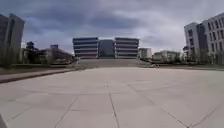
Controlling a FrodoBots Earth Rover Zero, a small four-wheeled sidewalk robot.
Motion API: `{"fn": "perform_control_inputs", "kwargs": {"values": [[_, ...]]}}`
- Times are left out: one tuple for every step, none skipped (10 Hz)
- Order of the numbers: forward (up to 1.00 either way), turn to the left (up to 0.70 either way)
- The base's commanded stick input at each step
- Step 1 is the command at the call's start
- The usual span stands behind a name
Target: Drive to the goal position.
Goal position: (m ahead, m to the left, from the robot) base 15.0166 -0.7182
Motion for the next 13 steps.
{"fn": "perform_control_inputs", "kwargs": {"values": [[0.70, 0.00], [0.70, 0.00], [0.70, 0.00], [0.70, 0.00], [0.70, -0.02], [0.70, -0.07], [0.70, -0.11], [0.70, -0.07], [0.70, -0.03], [0.70, -0.01], [0.70, -0.03], [0.70, 0.00], [0.70, 0.00]]}}
